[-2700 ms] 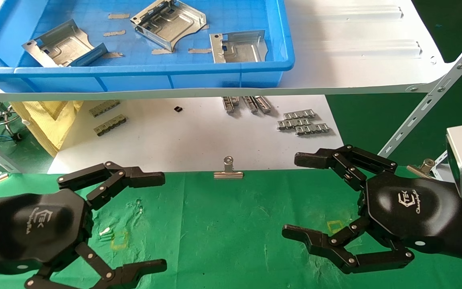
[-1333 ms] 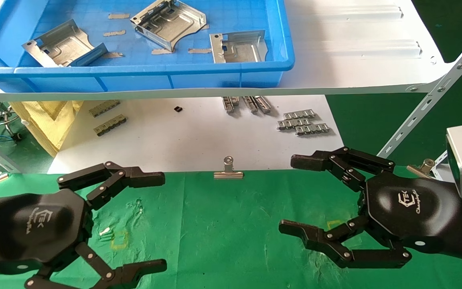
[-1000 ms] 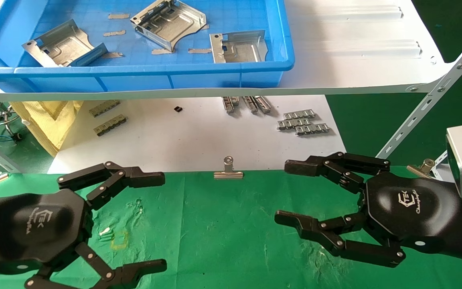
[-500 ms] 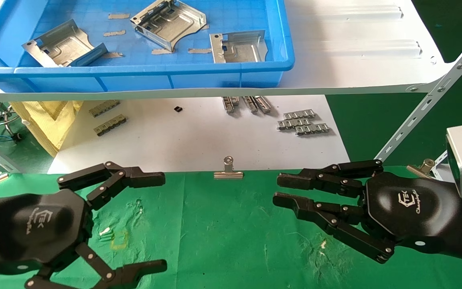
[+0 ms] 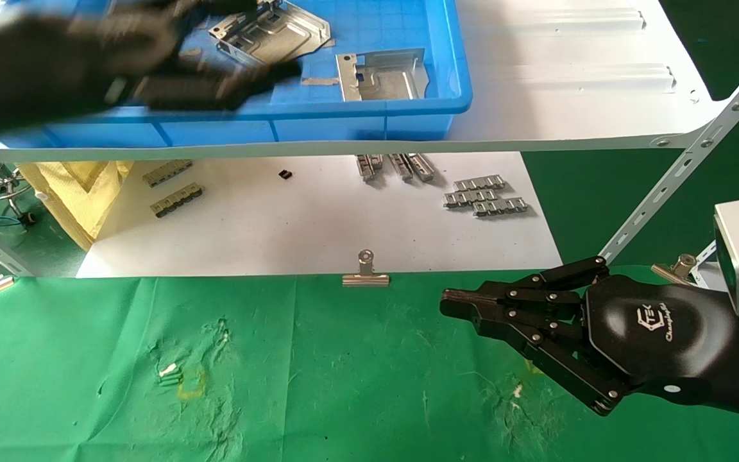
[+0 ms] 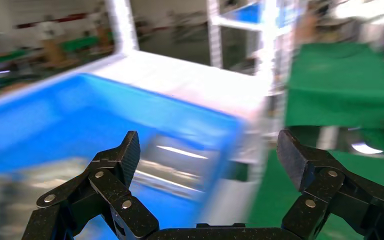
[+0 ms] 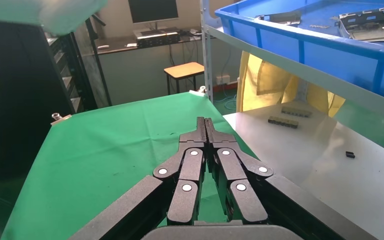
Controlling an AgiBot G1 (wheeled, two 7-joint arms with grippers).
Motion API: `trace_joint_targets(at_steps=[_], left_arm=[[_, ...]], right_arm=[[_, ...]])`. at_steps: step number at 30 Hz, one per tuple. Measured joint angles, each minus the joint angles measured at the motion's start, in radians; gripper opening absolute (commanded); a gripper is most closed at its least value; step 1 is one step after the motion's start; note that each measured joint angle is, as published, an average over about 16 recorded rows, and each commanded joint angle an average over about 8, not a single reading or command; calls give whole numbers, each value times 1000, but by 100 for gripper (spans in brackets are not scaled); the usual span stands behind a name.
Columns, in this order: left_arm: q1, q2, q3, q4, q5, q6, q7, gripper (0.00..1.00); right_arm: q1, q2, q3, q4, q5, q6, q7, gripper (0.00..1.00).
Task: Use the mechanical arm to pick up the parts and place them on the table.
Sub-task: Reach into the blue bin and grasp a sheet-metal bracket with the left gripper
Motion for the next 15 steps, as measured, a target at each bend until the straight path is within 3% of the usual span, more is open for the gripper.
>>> trace_joint_targets(at_steps=[10,14,15], left_arm=[[-308,256,123,493,261,-251,57,97],[-375,322,159,631,328,-335,52,50],[-387,334,167,658,341,-352,49,38]], right_arm=[[0,0,0,0,0,0,0,0],[0,0,0,0,0,0,0,0],[0,0,0,0,0,0,0,4]])
